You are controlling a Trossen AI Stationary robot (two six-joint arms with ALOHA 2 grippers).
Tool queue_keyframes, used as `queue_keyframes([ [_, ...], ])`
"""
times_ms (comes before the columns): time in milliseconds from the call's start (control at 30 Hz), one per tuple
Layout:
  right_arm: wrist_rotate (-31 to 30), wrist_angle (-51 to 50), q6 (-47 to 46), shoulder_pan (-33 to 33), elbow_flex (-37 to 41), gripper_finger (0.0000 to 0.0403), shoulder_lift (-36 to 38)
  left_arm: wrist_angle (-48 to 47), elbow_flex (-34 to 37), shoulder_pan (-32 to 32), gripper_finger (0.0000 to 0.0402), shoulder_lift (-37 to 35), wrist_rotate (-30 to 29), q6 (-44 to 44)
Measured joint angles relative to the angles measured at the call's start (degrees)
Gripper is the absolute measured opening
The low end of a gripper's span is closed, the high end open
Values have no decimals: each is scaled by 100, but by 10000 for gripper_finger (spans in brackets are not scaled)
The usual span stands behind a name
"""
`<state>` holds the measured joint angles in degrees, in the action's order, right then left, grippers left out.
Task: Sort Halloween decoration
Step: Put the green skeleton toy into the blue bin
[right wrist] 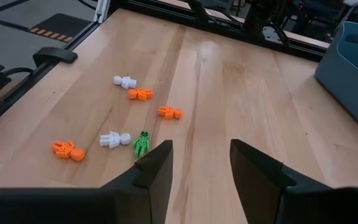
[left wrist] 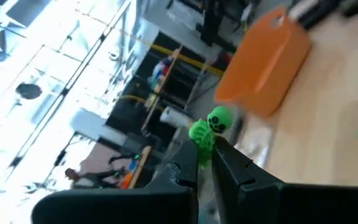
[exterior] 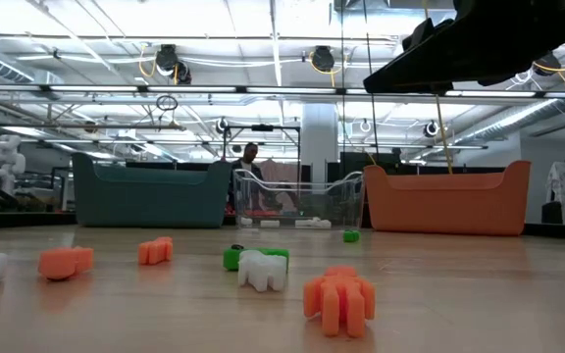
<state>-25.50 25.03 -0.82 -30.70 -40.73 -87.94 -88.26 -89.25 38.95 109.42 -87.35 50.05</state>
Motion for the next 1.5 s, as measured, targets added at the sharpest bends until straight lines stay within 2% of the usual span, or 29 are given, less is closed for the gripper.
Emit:
queue_keyframes([
  [133,0,-2,0,0,2,144,2,-136,253,-432,18,-203,-99,119],
  [400,2,-92,-11,0,4,144,2,-158,1160,-1675,18,-908,225,381],
  [567,2,-129,-15,0,4,144,2,-100,1956,-2506,18,-1535,690,1067],
  [700,2,-129,-10,0,4,144,2,274,2550,-3000,18,-1901,1447,1118],
  [867,2,-128,-4,0,4,144,2,1333,3133,-3186,18,-2055,2497,804],
  [1033,2,-127,-13,0,4,144,2,2967,3531,-3170,18,-2061,3272,243],
  [1167,2,-127,-61,0,4,144,2,3774,3547,-3129,18,-2060,3497,-384],
  [1333,2,-131,-59,0,4,144,2,3760,3316,-3192,18,-2228,3514,-937],
  [1500,2,-138,-101,0,2,144,2,3776,3291,-3605,18,-2911,3485,-1500],
])
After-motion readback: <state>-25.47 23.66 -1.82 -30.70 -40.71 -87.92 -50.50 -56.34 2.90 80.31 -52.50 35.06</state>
